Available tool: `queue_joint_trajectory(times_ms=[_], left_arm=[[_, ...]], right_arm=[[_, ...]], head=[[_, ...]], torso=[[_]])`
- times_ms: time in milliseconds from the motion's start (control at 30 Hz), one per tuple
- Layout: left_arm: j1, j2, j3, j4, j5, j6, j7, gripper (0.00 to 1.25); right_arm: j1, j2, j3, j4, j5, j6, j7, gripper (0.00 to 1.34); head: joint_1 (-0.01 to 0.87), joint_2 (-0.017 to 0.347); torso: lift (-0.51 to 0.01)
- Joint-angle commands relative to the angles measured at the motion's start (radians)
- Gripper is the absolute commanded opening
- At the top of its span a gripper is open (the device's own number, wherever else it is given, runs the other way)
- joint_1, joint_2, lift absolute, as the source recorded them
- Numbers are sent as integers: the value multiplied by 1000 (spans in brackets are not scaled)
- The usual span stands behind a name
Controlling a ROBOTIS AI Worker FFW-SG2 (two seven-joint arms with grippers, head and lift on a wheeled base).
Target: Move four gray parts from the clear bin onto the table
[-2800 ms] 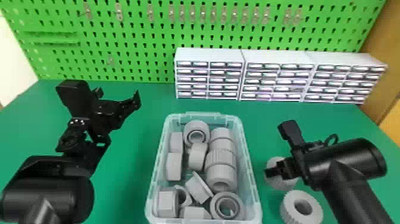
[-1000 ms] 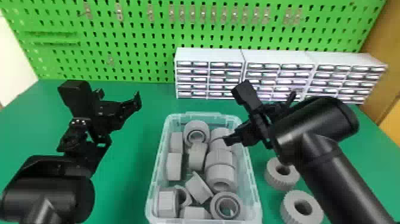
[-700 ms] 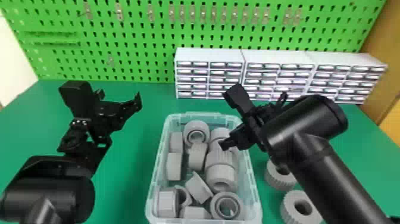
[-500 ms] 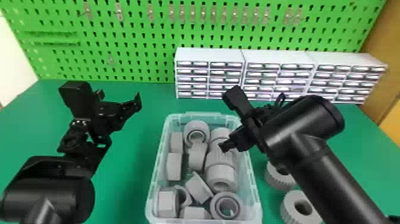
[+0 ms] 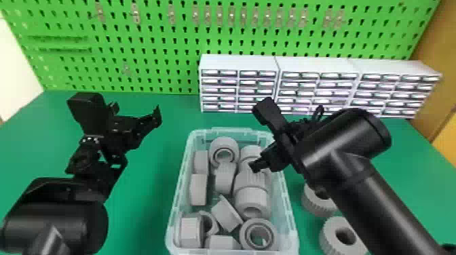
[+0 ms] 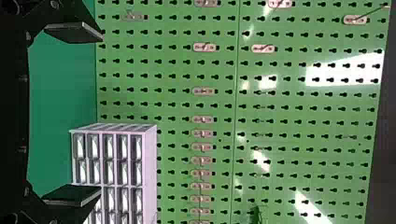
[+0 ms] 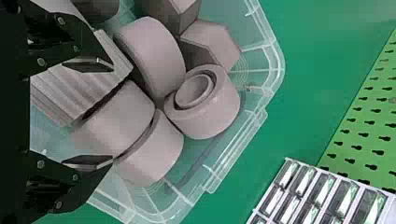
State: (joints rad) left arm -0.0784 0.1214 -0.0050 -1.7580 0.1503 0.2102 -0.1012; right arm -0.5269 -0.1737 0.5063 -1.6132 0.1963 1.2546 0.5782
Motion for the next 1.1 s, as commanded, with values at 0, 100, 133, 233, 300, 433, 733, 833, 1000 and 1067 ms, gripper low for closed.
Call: queue_joint_trajectory(times_ms=[0, 100, 133, 233, 300, 433, 733, 833, 1000, 1067], left_arm=[[-3, 0, -1, 0, 0, 0, 0, 1112], [-6, 0, -4, 2, 0, 0, 0, 1112], [-6, 0, -4, 2, 0, 0, 0, 1112], [-6, 1, -6, 2, 0, 0, 0, 1112], [-6, 0, -9, 3, 0, 0, 0, 1112], [-6, 0, -9, 5, 0, 0, 0, 1112], [-4, 1, -7, 5, 2, 0, 0, 1112], [-6, 1, -9, 5, 3, 0, 0, 1112], [-4, 1, -7, 5, 3, 0, 0, 1112], [-4, 1, -7, 5, 3, 0, 0, 1112]], right_arm=[[-5, 3, 0, 19, 11, -18, -1, 785], [-7, 5, 8, 22, 48, -27, -1, 785], [-8, 5, 11, 24, 58, -30, -3, 785], [-18, 11, 17, 44, 61, -50, -14, 785], [-28, 14, 23, 65, 58, -69, -17, 785], [-50, 25, 44, 113, 32, -109, -34, 785], [-91, 49, 95, 234, -41, -208, -106, 785], [-102, 56, 109, 269, -55, -234, -126, 785], [-117, 62, 132, 312, -66, -262, -175, 785], [-123, 63, 138, 326, -71, -274, -192, 785]], head=[[678, 34], [678, 34], [678, 34], [678, 34], [678, 34], [678, 34], [678, 34], [678, 34], [678, 34], [678, 34]], torso=[[-50], [-50], [-50], [-50], [-50], [-50], [-50], [-50], [-50], [-50]])
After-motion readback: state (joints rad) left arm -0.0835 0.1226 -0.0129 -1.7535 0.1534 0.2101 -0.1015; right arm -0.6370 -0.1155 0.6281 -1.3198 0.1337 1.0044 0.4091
